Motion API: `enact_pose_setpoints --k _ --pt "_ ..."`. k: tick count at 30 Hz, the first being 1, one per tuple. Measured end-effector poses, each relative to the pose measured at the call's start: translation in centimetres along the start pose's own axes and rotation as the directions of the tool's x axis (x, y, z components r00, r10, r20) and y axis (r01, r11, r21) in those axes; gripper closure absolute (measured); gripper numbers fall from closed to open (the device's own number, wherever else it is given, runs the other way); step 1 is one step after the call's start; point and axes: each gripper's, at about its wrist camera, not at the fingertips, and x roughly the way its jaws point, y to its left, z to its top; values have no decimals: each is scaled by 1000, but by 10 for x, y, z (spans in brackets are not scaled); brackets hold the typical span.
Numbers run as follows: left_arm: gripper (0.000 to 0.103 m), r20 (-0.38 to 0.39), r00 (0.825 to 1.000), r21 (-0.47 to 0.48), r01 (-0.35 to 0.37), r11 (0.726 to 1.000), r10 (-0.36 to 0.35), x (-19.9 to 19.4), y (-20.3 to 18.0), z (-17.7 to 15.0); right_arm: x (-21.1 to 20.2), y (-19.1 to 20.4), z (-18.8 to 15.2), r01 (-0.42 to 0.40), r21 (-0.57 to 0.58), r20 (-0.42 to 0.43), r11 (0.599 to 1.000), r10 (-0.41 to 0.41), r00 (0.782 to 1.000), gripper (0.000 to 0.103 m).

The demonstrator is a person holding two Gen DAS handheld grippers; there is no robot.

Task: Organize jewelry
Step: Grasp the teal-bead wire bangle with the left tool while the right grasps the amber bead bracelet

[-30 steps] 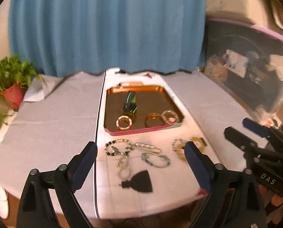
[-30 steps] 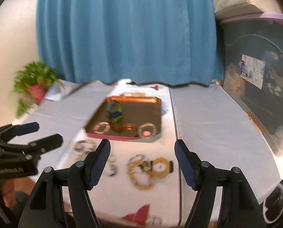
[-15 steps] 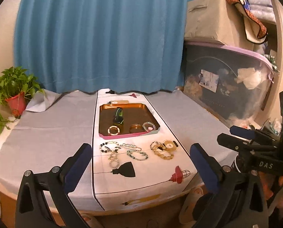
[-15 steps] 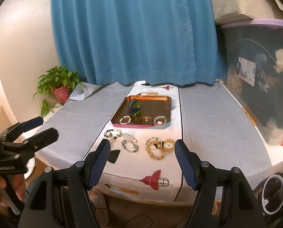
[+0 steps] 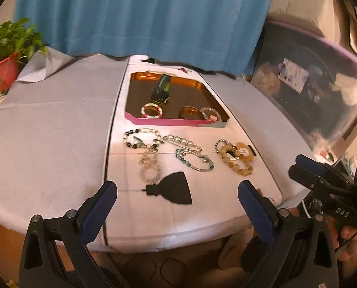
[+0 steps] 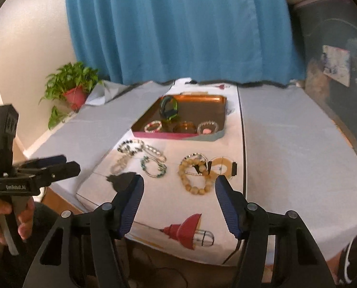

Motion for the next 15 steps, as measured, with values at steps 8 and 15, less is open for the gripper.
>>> enact_pose_setpoints --k 8,15 --pt "22 -71 995 115 78 990 -70 80 -15 29 66 -20 -2 22 -44 -94 999 -26 995 72" --pt "58 -133 990 132 54 990 -36 124 -14 29 107 -39 4 51 -64 -156 997 -61 986 84"
